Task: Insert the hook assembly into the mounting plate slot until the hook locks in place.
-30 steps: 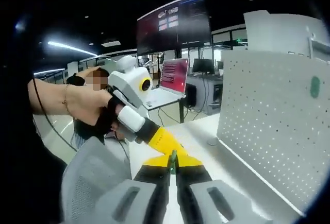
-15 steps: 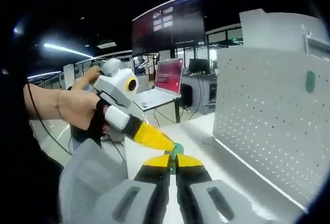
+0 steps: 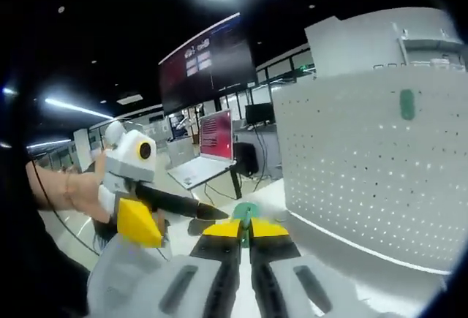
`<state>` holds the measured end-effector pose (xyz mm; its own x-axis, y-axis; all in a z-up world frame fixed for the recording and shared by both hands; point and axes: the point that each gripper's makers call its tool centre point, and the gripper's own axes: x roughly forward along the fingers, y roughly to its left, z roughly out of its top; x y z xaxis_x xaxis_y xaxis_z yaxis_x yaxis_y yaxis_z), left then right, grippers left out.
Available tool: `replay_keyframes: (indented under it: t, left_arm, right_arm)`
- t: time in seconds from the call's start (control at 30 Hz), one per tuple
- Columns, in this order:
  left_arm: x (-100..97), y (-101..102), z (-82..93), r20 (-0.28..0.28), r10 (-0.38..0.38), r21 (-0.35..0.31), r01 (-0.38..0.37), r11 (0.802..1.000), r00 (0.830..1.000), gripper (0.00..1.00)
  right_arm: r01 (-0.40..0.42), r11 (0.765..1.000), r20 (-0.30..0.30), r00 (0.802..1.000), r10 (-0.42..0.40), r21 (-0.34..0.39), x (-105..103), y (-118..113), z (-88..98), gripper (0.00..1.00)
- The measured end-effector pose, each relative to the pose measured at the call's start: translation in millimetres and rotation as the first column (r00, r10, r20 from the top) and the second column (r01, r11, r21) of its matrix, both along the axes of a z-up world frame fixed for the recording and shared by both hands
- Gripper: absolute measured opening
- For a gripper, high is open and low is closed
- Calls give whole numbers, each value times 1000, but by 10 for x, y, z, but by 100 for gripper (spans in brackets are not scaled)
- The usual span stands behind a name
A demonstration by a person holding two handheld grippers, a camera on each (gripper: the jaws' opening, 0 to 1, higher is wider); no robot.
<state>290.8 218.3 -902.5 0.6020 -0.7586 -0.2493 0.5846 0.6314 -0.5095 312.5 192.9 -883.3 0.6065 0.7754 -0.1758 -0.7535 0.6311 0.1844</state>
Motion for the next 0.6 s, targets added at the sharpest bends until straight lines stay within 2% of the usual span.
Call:
replay_keyframes:
  t: [0.17, 0.4, 0.47, 0.6]
  left_arm:
    - [-5, -16, 17, 15, -9, 21, 8, 1000, 1000, 100]
    - [57, 73, 65, 32, 39, 23, -40, 999, 999, 100]
    - [56, 96, 59, 27, 46, 20, -47, 999, 999, 100]
    - [48, 165, 42, 27, 69, 24, -70, 997, 997, 100]
  right_arm:
    - [36, 999, 17, 999, -37, 26, 73, -19, 70, 0]
    - [104, 993, 43, 993, -107, 60, 216, -93, 166, 0]
    - [131, 989, 47, 990, -135, 73, 271, -132, 200, 0]
    - [200, 976, 99, 973, -207, 82, 391, -245, 303, 0]
